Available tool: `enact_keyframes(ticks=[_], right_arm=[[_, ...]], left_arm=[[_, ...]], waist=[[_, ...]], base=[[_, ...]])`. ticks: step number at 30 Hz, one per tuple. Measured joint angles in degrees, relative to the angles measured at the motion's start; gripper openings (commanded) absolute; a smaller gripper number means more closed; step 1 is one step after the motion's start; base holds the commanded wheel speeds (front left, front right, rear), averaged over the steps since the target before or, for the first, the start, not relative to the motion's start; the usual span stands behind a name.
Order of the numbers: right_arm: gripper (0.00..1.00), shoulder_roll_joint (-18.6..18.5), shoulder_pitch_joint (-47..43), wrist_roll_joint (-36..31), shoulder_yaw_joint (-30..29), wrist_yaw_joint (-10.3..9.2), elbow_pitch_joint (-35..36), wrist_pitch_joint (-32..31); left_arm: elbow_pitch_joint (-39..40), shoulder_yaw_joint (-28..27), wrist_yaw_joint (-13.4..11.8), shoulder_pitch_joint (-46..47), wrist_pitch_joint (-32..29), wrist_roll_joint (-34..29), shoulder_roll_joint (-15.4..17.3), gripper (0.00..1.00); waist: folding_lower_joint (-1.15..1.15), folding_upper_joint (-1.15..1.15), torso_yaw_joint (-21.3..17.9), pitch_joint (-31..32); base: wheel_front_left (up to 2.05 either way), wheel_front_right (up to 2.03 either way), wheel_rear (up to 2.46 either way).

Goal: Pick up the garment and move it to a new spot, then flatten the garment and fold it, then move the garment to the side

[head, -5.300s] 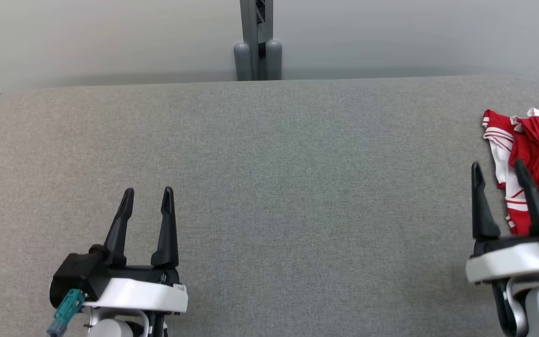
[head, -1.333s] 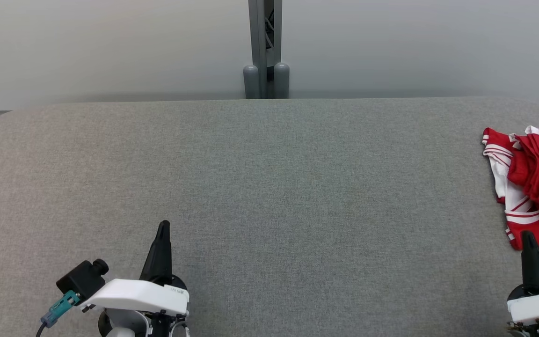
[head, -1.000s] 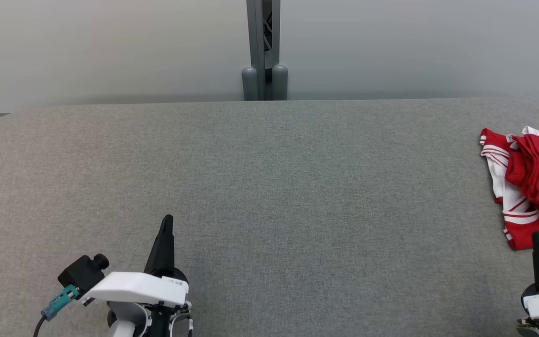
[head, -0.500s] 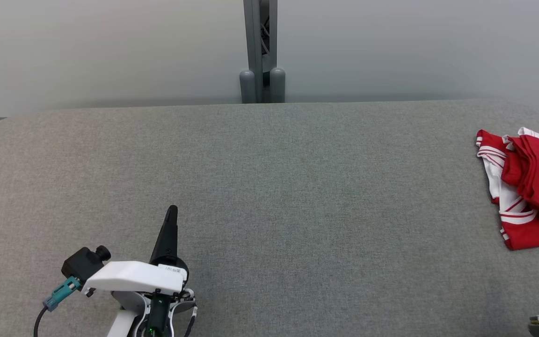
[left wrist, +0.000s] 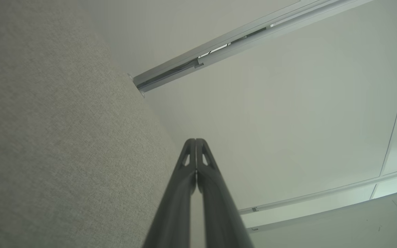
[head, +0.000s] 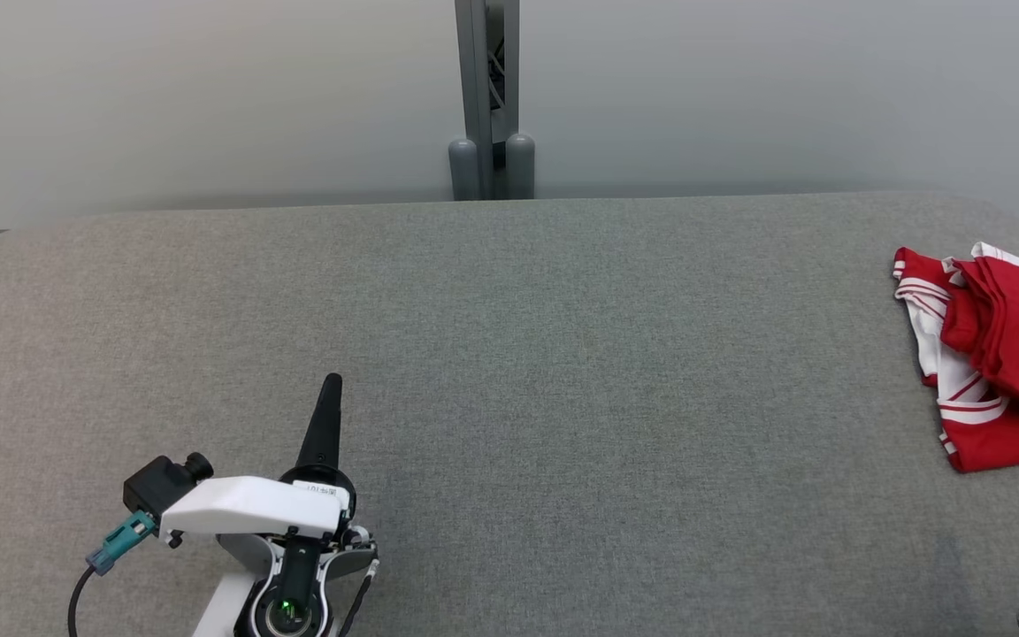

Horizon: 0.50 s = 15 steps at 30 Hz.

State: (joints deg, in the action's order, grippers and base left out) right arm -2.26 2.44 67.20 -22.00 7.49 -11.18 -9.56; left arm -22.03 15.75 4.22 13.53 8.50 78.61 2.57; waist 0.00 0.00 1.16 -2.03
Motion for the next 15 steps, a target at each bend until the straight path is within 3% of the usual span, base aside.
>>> enact_keyframes(ticks=[15], right_arm=[[0.00,-0.1,0.5,8.0,-2.8,0.00,-0.5,-3.1]], left_arm=[[-1.3,1.0,1.2,2.2,-0.9,7.0,0.0,0.00]], waist=[[0.00,0.00,-0.4,0.5]], base=[[0.00,0.00,0.00]])
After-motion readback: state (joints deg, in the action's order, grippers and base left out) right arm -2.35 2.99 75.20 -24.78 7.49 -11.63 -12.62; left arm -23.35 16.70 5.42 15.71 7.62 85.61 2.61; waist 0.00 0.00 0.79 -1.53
